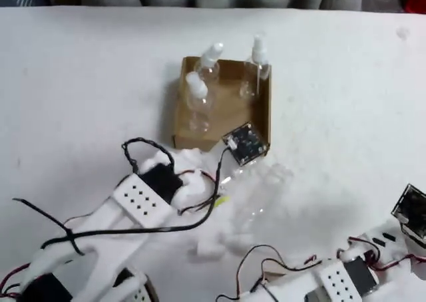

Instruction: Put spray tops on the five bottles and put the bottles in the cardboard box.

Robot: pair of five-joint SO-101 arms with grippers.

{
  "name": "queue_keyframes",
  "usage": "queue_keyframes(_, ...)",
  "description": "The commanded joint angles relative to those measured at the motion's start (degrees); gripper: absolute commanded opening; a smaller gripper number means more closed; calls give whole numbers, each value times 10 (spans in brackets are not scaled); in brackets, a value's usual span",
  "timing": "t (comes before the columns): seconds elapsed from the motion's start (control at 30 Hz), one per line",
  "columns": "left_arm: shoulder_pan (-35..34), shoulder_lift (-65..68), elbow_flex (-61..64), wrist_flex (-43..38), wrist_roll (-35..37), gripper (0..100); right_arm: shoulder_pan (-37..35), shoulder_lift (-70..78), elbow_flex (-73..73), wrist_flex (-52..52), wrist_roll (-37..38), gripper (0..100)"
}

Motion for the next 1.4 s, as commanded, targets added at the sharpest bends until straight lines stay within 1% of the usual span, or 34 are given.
queue_keyframes(0.0,-11,3,-32,-17,-8,201,7,89,-87,-11,-17,15)
queue_keyframes(0.17,-30,3,-30,-26,-8,202,8,265,-202,-16,-20,15)
queue_keyframes(0.23,-32,3,-27,-29,-8,203,22,338,-258,-22,-23,15)
queue_keyframes(0.43,-28,4,-25,-40,-9,203,62,587,-435,-88,-24,15)
queue_keyframes(0.6,-27,5,-25,-45,-82,204,79,788,-600,-94,-21,15)
queue_keyframes(0.73,-26,36,-37,-50,-87,204,80,904,-694,-94,-19,15)
queue_keyframes(0.87,-7,99,-53,-71,-86,204,80,965,-740,-93,-23,15)
queue_keyframes(1.0,-2,163,-85,-110,-84,204,79,979,-744,-93,-23,15)
queue_keyframes(1.2,-3,263,-176,-110,-88,205,75,981,-743,-93,-23,15)
queue_keyframes(1.37,-7,360,-244,-102,-84,276,74,981,-743,-93,-22,15)
